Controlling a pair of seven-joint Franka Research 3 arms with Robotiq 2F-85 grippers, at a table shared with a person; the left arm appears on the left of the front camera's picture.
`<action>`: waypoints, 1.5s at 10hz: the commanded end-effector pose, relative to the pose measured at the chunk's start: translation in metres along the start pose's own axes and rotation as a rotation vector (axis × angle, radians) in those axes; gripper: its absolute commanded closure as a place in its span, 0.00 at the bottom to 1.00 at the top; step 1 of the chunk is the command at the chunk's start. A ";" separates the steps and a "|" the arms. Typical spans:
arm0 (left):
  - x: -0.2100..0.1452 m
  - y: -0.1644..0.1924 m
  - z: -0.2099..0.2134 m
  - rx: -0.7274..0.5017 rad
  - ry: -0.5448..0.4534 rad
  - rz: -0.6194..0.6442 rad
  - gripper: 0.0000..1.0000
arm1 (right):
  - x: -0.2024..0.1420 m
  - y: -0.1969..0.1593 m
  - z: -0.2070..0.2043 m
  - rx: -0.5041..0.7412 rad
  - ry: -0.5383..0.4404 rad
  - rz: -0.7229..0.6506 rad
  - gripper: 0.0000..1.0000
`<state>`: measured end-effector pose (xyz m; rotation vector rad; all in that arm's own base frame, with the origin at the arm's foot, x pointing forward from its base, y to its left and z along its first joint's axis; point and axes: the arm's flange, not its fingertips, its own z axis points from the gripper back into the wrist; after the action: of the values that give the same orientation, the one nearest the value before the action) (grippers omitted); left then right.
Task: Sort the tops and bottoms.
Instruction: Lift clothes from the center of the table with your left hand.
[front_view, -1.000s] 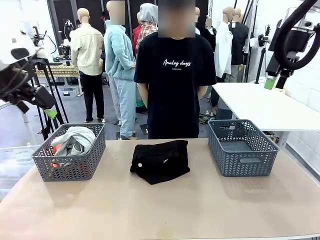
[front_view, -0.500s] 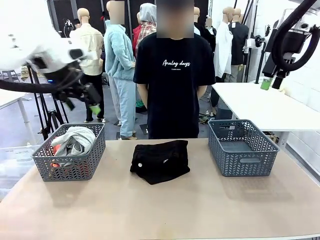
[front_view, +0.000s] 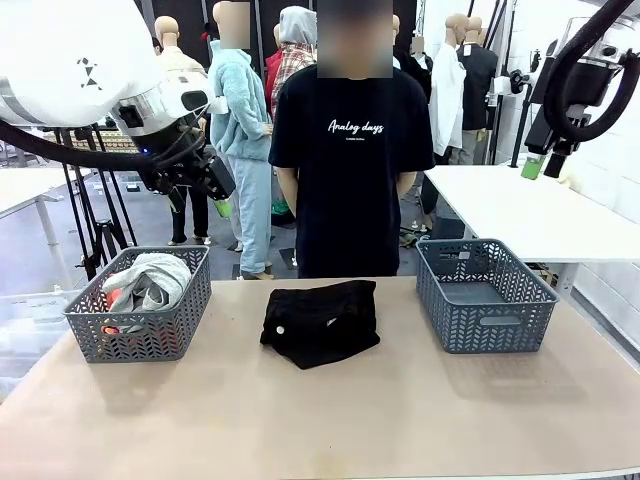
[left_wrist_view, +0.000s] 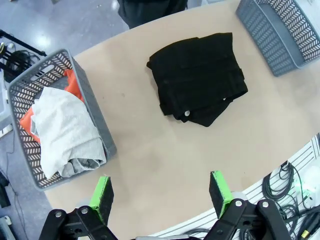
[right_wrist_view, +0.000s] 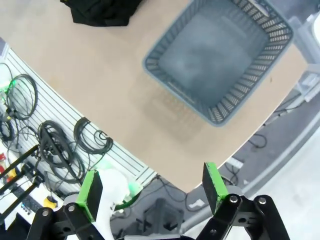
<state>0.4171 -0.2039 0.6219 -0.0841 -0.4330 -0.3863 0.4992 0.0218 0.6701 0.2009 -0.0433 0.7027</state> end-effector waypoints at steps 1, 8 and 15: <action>0.001 0.002 0.002 0.000 -0.004 0.003 0.00 | -0.002 0.001 0.000 0.002 0.009 -0.004 0.00; 0.087 -0.113 -0.125 -0.095 0.048 0.055 0.00 | -0.002 0.001 0.000 0.002 0.009 -0.004 0.00; 0.083 -0.119 -0.182 -0.131 0.146 0.052 0.00 | -0.002 0.001 0.000 0.002 0.009 -0.004 0.00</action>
<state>0.5174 -0.3766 0.4929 -0.1934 -0.2459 -0.3669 0.4992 0.0213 0.6703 0.2015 -0.0431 0.7024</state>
